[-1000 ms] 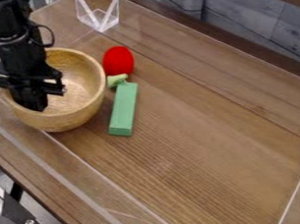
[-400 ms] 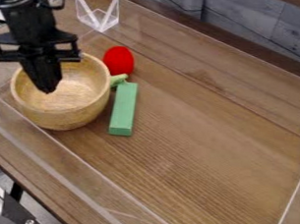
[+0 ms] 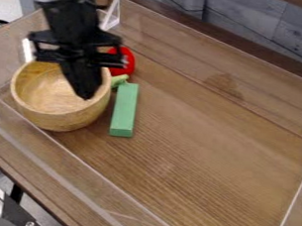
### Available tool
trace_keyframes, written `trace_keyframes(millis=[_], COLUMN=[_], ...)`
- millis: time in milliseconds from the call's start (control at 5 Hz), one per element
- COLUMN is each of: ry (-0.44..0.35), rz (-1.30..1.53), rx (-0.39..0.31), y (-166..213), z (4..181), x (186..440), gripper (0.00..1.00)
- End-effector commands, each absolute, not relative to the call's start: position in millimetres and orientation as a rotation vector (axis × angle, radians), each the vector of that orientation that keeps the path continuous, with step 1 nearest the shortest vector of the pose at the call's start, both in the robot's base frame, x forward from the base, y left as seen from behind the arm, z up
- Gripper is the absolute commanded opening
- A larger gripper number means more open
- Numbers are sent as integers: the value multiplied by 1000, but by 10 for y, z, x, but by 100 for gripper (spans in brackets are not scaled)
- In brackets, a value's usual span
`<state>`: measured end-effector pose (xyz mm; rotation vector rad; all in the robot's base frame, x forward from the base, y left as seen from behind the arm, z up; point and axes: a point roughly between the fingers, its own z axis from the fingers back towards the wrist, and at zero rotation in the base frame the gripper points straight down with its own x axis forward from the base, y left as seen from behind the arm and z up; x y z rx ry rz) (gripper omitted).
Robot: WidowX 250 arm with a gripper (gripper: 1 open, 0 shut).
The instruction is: Remove the green stick from the brown bowl and put it on the table
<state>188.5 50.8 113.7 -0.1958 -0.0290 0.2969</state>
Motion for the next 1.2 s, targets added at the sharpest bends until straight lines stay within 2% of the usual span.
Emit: trace_keyframes(millis=[0, 200, 400, 600, 1000], ry=[-46, -37, -33, -36, -48], rz=[200, 136, 102, 80, 164], rx=[-187, -181, -171, -163, -148], y=[171, -138, -263, -279, -186], z=[1180, 1106, 910, 729, 543], x=[1950, 1996, 2081, 2165, 2234], gripper=[0, 0, 0, 0, 0])
